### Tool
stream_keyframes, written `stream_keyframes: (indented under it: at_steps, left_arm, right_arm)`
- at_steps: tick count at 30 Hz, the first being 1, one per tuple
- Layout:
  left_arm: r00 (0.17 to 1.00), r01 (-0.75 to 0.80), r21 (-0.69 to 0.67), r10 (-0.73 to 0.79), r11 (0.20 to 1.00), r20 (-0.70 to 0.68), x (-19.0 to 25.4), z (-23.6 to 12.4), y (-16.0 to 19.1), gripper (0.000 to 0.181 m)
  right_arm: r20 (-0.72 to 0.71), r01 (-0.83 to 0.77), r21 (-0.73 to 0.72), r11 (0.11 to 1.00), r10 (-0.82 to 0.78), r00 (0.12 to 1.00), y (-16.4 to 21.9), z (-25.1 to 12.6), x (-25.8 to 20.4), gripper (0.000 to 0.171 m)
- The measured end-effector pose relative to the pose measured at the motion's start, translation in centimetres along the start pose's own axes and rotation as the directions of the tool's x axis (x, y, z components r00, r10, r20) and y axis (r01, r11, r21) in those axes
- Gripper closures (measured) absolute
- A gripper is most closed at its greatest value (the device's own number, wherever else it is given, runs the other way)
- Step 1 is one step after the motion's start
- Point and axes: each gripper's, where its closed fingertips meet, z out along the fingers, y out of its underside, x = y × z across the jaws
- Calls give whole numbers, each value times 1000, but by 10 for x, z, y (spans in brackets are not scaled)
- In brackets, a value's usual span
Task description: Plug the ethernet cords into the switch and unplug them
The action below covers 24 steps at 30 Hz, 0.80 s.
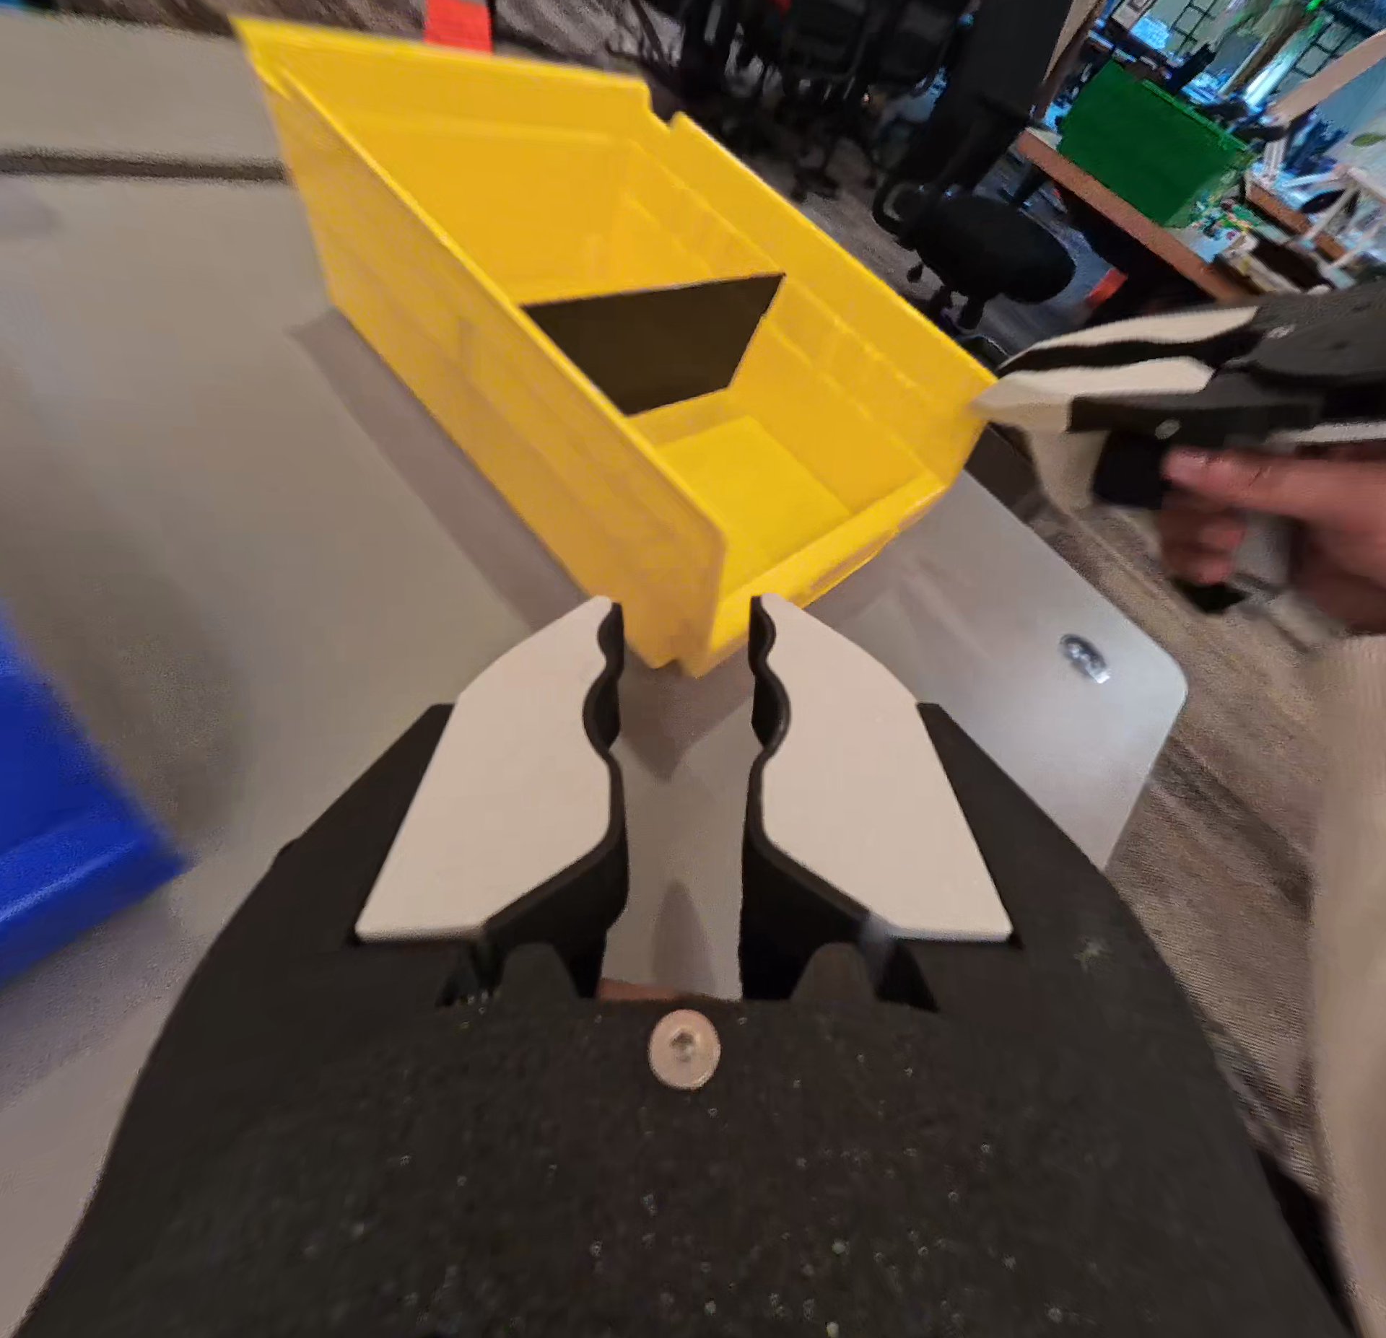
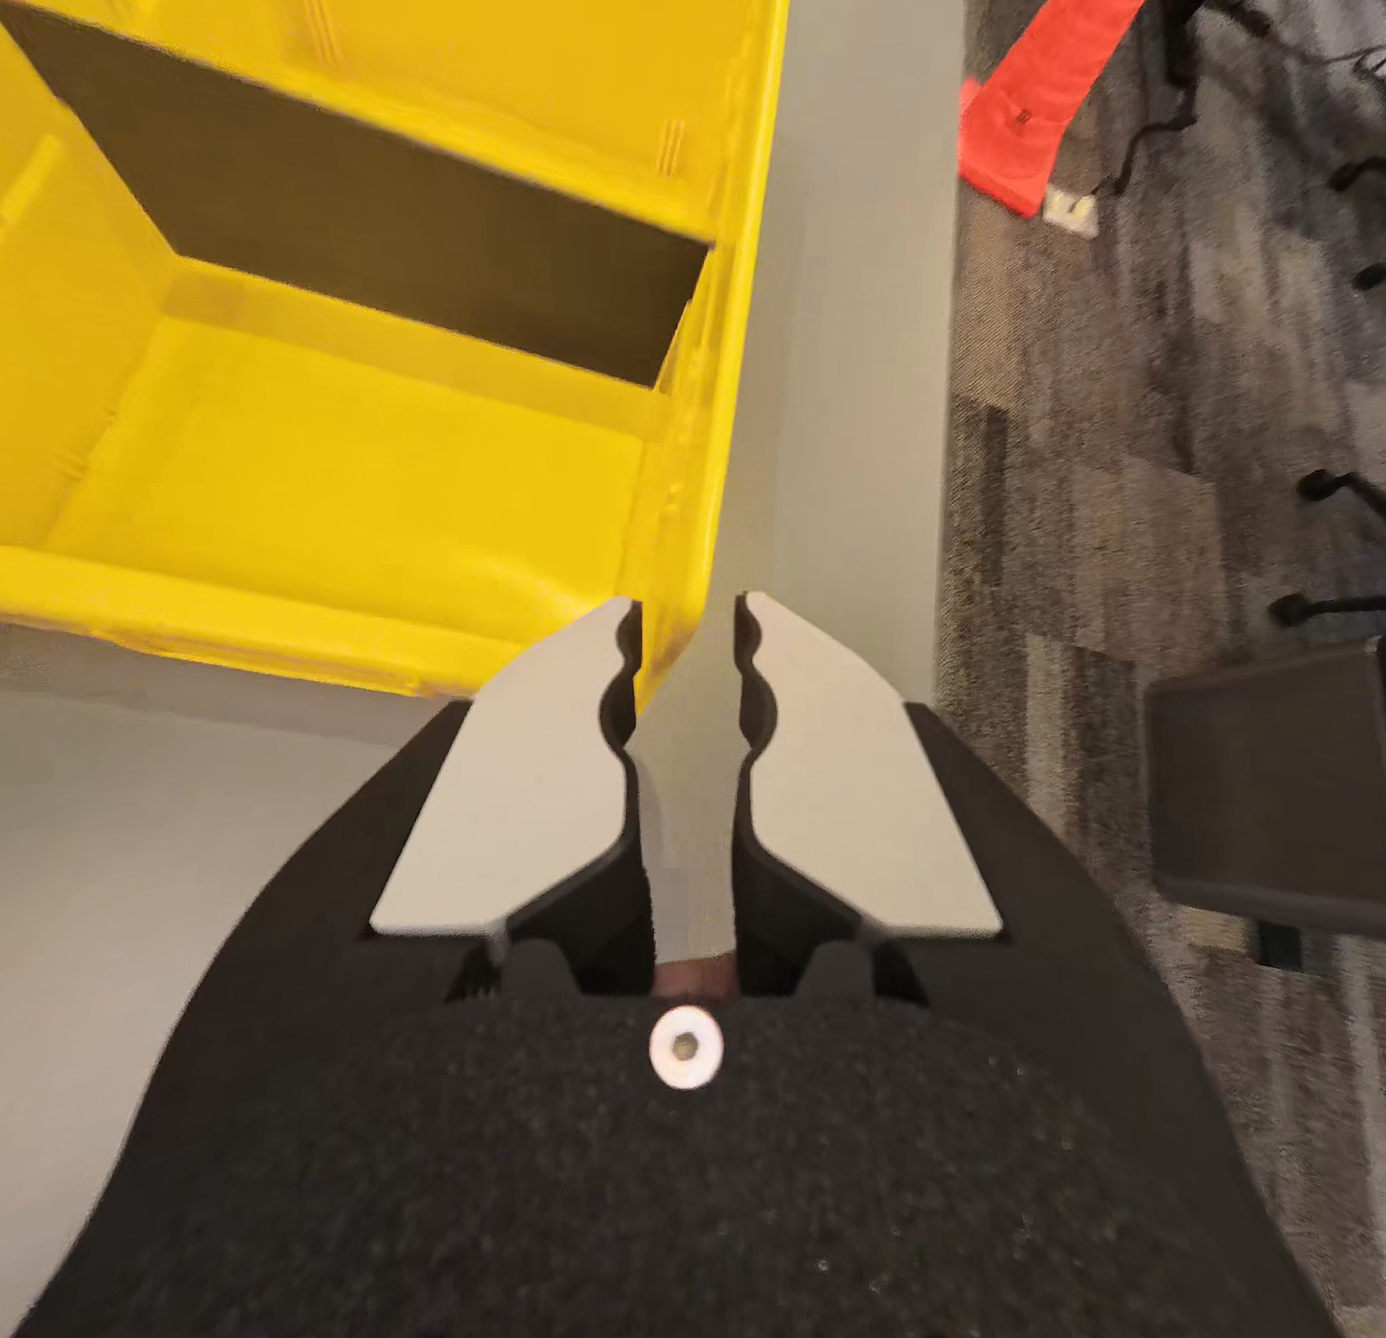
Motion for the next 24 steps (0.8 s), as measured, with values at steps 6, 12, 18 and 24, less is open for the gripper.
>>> stream_keyframes:
  at_steps: [6, 12, 18, 24]
  left_arm:
    - [939, -198, 124, 151, 972, 310, -102, -127, -37, 137]
    - [830, -152, 143, 48, 978, 556, -207, -209, -20, 127]
    - [792, -64, 37, 28, 997, 610, -263, -196, 14, 126]
    - [811, -100, -34, 101, 994, 577, -282, -179, 13, 176]
  right_arm:
    - [109, 34, 228, 973, -61, 992, -86, -60, -56, 143]
    - [363, 141, 331, 933, -264, 894, -135, -61, -214, 134]
    - [430, 133, 197, 971, -208, 878, -119, 8, -340, 113]
    - [187, -23, 113, 993, 1, 982, -108, 50, -348, 165]
